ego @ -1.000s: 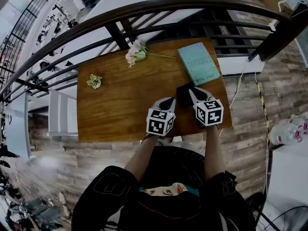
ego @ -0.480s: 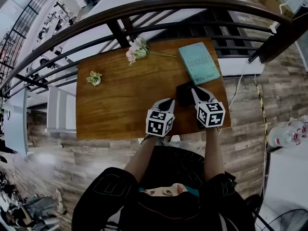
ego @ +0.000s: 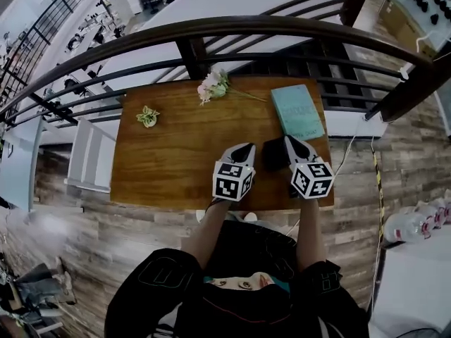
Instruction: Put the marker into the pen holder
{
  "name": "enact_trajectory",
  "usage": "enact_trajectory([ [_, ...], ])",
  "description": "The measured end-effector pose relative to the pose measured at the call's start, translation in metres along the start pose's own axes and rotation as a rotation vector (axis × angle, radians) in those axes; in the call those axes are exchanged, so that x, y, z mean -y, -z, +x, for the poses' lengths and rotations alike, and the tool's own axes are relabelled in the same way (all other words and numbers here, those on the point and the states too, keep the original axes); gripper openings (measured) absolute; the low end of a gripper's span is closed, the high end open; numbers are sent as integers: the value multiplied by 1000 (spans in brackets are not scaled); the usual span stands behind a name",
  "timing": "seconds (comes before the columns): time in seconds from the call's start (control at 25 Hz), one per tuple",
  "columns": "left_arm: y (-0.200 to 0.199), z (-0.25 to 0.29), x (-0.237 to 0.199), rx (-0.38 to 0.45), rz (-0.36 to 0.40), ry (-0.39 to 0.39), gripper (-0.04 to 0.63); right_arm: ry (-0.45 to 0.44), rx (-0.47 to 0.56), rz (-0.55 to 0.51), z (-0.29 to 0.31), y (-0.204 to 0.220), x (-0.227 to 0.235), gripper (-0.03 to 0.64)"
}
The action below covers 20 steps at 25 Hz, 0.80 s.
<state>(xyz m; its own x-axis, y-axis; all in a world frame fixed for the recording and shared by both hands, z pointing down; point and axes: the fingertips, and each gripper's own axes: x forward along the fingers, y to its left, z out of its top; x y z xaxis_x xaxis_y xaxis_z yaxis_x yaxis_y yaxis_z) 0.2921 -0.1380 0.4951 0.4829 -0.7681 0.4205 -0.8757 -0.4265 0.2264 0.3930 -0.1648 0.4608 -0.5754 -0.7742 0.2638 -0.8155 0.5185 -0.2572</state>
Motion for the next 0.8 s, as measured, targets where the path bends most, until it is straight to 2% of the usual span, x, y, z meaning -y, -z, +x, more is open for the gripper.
enact_trajectory([
  [0.16,-51,-13,-25,129,24,-75,8,-31,73,-12,3,-33,-10,3],
  [0.44,-140,-58,-70,350,106,-252,8,-18,142,-77,18,-94,-25,5],
  [0.68,-194,-105,-110,496,136,-457,8,-40,210,-125,42,-149,-48,5],
  [0.8,-201,-120,-114,535,146,-512,8,-35,235,-144,48,-163,-55,5],
])
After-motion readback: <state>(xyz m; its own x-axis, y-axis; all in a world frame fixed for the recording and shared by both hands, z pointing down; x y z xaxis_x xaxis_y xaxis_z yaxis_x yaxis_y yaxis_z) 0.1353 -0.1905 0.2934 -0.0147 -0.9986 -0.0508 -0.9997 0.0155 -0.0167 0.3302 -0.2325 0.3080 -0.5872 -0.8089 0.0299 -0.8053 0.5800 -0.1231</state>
